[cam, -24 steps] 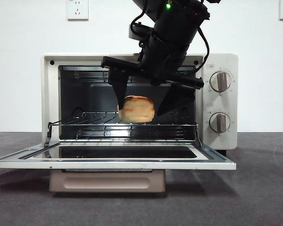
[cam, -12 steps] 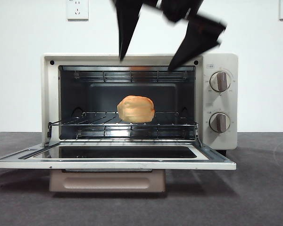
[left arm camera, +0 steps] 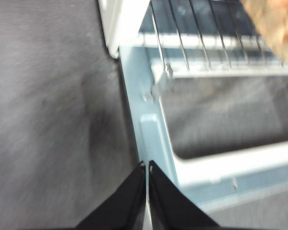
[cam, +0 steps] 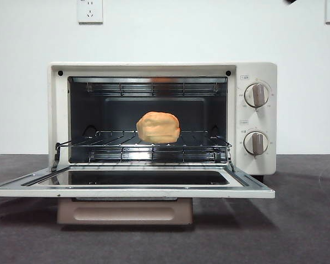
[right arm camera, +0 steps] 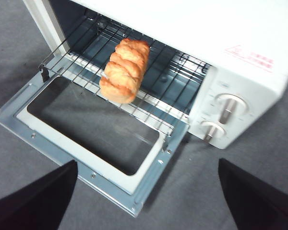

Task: The left arm flap open the oven, the right arm pick bread and place it into oven, the left arm flap close the oven

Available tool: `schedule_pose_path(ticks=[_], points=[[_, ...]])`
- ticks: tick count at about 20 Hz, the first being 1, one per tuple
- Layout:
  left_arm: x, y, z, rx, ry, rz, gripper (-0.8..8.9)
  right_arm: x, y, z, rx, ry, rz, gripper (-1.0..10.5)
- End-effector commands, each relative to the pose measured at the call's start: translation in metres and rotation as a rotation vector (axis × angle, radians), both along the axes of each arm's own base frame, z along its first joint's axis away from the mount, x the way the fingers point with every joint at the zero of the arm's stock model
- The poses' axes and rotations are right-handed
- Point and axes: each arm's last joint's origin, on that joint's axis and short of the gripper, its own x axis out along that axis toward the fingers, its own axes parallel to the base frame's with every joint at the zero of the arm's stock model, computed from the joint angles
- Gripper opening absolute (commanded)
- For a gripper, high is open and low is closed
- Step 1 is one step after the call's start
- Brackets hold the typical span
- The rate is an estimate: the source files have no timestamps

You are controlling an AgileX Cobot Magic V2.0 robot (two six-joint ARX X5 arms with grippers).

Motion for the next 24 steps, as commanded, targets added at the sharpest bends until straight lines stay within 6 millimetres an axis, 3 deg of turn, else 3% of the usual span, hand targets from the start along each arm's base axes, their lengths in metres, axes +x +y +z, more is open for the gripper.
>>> schedule_pose_path(ticks=[1,6,12,24], points=[[0.012,0.001,-0.008,-0.014,0.035,0.031,0.14,-0.008,-0.008,0.007,-0.003,-0.018,0.017,4.7],[0.032,0.007,-0.025,0.010,0.083,0.034,0.14,-0.024,-0.027,0.010,-0.026,-0.016,0.017,4.7],[0.052,0.014,-0.044,-0.089,0.153,0.000,0.14,-0.038,-0.045,0.016,-0.001,-0.069,-0.016,4.7],[0.068,0.012,-0.075,-0.144,0.260,-0.079,0.14,-0.052,-0.062,0.022,0.067,-0.114,-0.032,4.7]])
